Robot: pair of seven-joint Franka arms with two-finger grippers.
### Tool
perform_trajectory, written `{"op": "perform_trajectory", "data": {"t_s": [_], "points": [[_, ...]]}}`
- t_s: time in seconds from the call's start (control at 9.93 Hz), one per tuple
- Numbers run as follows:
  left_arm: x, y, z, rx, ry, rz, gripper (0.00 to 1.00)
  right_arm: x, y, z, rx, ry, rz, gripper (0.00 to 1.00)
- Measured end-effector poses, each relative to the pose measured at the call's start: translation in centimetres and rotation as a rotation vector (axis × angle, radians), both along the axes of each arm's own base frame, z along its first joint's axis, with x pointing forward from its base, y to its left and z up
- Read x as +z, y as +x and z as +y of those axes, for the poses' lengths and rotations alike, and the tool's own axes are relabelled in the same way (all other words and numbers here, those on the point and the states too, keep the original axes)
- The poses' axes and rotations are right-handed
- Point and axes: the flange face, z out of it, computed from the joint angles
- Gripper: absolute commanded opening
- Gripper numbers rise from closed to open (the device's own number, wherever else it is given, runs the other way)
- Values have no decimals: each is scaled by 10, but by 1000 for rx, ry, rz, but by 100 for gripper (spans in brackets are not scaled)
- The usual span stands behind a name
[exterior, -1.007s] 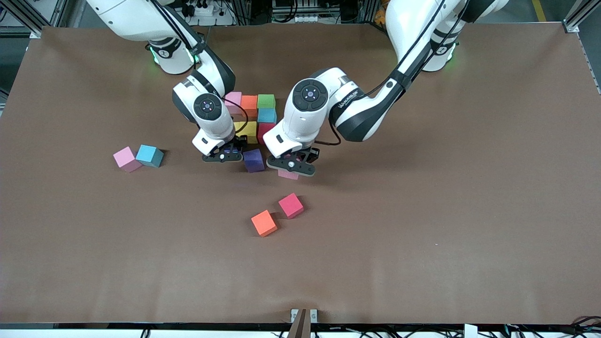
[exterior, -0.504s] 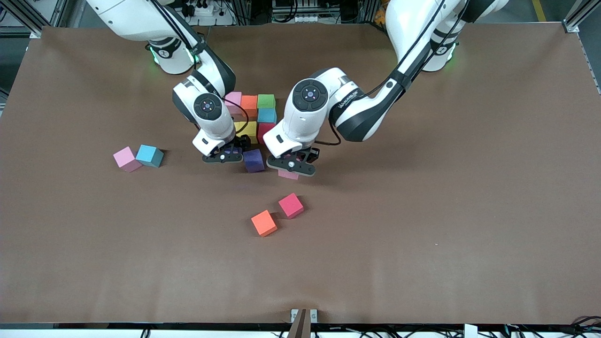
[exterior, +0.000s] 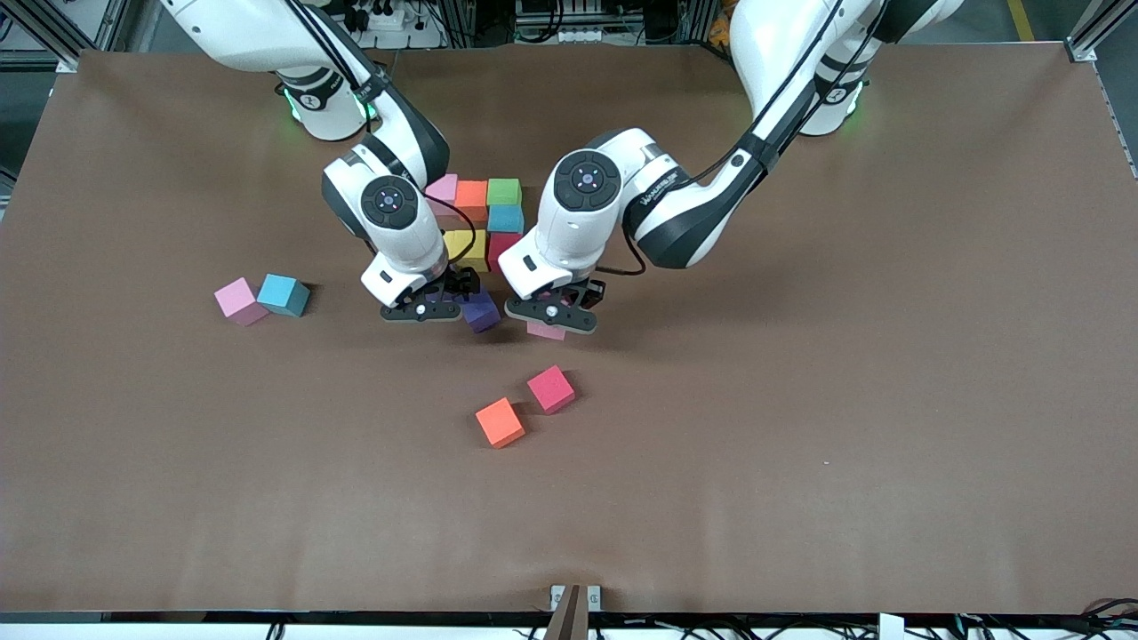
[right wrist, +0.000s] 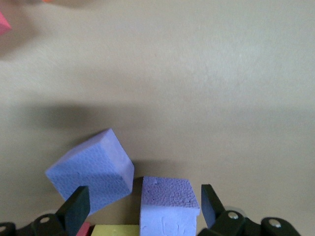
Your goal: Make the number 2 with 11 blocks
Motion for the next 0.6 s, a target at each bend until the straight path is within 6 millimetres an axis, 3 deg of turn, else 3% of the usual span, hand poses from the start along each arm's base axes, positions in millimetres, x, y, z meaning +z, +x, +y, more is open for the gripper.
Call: {"op": "perform_trajectory", "data": {"t_s": [0.2, 0.6], "points": [[0, 0, 0, 0, 0, 0, 13, 1, 3, 5, 43, 7, 0, 100], [-1, 0, 0, 0, 1, 1, 13, -21, -3, 50, 168, 27, 21, 100]]}}
